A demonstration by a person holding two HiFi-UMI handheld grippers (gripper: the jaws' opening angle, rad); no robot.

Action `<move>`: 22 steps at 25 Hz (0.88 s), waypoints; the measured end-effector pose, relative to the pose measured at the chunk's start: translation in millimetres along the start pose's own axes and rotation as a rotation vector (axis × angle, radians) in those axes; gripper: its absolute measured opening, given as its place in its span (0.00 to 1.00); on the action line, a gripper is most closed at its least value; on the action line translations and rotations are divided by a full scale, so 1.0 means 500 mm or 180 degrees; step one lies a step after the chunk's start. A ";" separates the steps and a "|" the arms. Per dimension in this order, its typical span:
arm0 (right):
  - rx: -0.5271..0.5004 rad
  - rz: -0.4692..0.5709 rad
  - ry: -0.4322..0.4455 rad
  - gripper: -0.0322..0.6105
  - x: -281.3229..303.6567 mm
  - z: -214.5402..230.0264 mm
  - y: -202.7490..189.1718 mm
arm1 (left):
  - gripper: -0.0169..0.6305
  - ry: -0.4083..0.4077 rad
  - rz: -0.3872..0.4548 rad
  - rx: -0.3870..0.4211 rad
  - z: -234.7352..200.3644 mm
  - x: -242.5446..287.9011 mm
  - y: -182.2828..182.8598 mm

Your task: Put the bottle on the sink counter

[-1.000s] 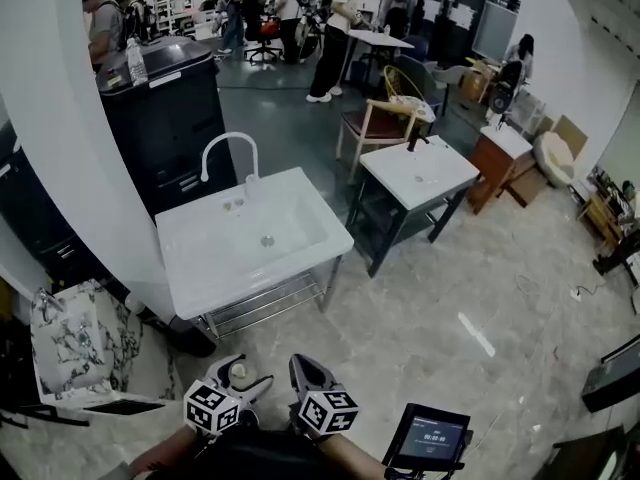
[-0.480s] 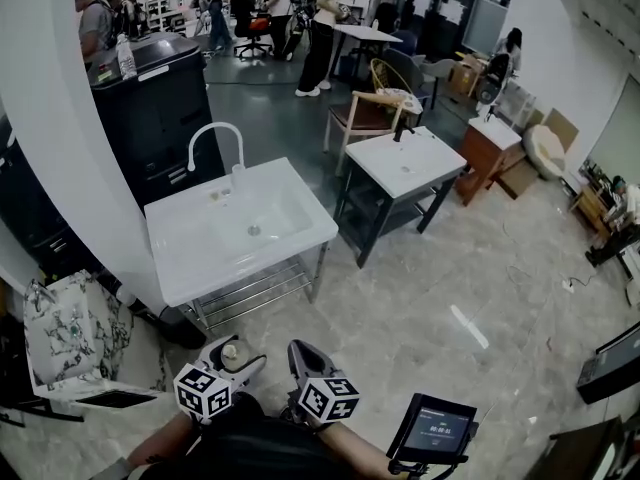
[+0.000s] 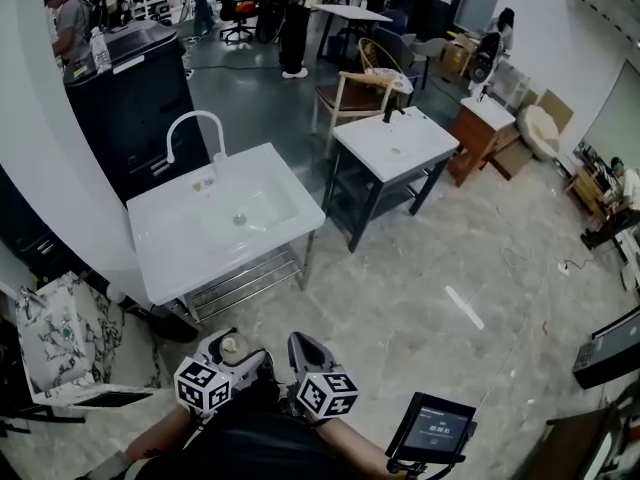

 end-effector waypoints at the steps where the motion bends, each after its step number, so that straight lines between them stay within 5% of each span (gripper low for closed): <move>1: 0.0027 -0.0013 -0.0033 0.04 0.005 0.011 0.000 | 0.56 -0.0001 -0.0017 -0.0018 -0.006 0.012 0.003; 22: -0.0006 -0.0120 -0.0195 0.04 0.351 0.145 0.126 | 0.56 -0.0096 0.0001 -0.0116 -0.257 0.255 0.234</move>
Point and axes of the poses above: the fingertips, and each gripper's own axes: x forward along the fingers, z to its right, y out of its top, the point moved 2 cm from there along -x, backward along the fingers, and after that the axes turned 12 degrees about -x, right-handed, at the moved point
